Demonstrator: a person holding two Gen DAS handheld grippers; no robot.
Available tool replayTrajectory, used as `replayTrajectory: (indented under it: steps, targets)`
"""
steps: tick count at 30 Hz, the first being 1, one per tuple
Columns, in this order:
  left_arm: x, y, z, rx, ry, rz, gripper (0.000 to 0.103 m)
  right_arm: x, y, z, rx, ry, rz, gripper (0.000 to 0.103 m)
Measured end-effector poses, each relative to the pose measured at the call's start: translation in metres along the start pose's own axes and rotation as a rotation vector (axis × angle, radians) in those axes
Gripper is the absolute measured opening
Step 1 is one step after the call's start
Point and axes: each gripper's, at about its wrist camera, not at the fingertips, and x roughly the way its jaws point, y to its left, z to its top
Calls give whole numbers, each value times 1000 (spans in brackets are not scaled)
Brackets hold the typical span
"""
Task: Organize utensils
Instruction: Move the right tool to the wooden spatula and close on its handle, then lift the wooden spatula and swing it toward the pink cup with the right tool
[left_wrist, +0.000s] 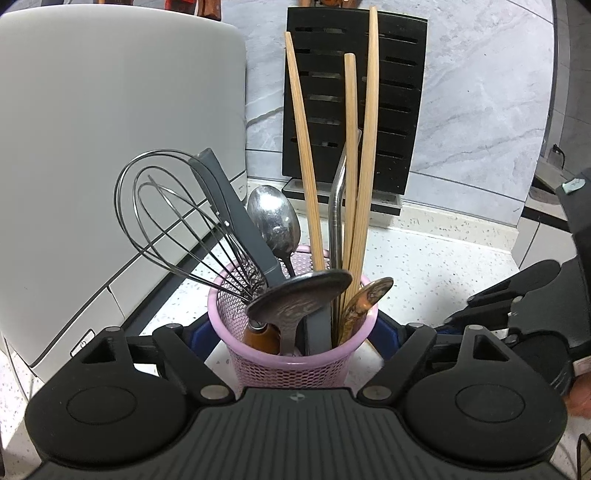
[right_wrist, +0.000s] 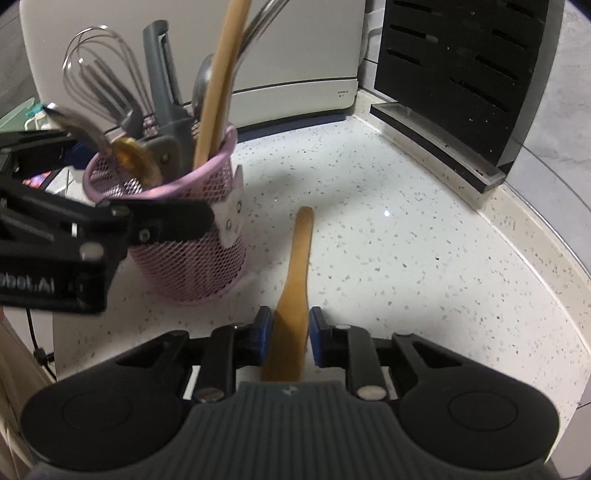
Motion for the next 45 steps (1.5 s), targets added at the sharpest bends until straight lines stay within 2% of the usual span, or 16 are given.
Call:
replayTrajectory:
  steps: [8,19,23,29,31,32,33,37,42,45]
  targets:
    - [-4,1,-1,17,5,-15,94,-25,-32,-29,6,55,-19,20]
    - [-7,2,-2,26,7,-14,94,-54,-79,-63,4,135,-103,19]
    - [-6,2,-2,30,8,-13,94,-59,-84,-70,-32,141,-131,18]
    - [-4,0,-1,36,11,-8,94,-63,-87,-78,-60,119,-128,19]
    - [-3,-1,-1,37,13,-8,94,-67,-88,-80,-48,99,-129,31]
    - [-3,-1,-2,39,14,-8,94,-71,-91,-81,-18,81,-126,43]
    - [-2,-1,-2,40,14,-9,94,-77,-97,-83,31,66,-114,45]
    - [0,-1,-1,44,17,-11,94,-99,-125,-105,300,26,-71,45]
    - [0,-1,-1,47,19,-9,94,-107,-161,-153,715,1,103,45]
    - [0,-1,-2,52,19,-8,93,-99,-167,-174,852,-1,183,45]
